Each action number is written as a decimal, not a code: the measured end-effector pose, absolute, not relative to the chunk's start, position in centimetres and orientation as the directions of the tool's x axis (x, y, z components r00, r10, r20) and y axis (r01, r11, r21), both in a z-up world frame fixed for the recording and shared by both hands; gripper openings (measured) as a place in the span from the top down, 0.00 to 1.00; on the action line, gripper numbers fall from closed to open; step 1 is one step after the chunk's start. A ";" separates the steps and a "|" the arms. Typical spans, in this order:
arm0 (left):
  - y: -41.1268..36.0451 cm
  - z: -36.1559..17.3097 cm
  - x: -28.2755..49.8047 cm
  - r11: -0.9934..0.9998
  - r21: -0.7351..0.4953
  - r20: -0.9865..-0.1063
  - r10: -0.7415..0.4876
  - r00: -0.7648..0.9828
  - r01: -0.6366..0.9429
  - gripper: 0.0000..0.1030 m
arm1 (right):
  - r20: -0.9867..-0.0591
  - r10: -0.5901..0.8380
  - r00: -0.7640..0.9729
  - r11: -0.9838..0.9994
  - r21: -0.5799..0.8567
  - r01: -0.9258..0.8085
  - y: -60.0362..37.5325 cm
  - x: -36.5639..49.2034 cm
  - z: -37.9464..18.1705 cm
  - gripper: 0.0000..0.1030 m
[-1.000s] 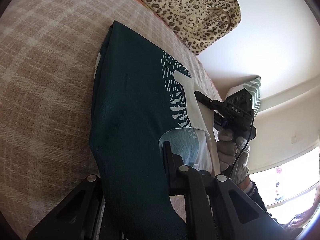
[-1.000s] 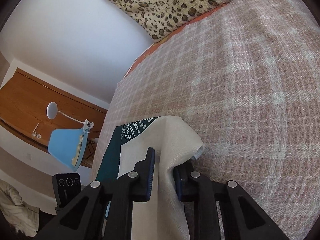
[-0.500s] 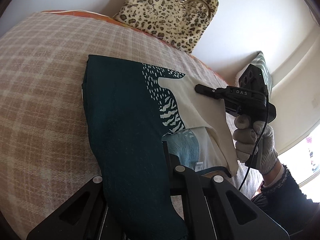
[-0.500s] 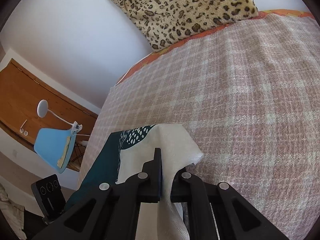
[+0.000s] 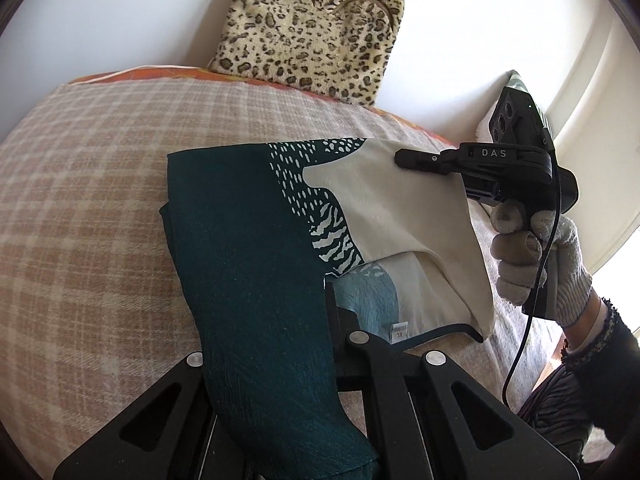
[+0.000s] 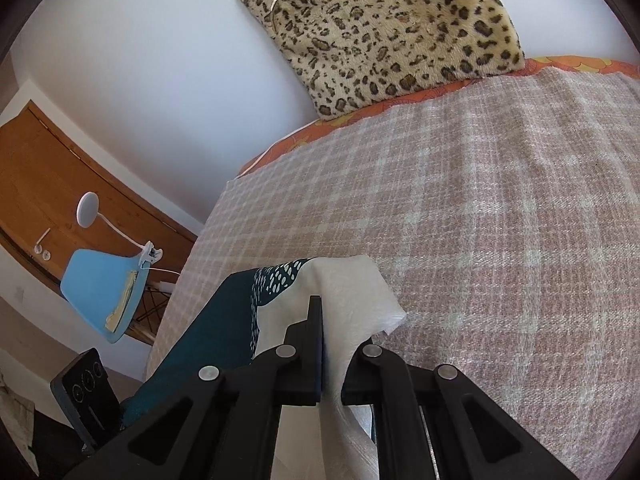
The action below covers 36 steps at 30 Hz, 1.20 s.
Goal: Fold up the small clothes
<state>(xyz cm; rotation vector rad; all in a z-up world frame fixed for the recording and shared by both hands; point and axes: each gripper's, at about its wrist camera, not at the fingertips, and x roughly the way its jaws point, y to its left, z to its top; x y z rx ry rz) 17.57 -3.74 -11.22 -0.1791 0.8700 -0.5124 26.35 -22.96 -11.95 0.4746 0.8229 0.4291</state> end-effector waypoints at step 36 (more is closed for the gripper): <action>-23.4 -11.7 15.6 0.712 -0.288 -0.548 -0.671 0.499 0.640 0.98 | -0.484 0.346 0.804 0.872 0.482 -0.085 -38.5 14.6 -0.7 0.98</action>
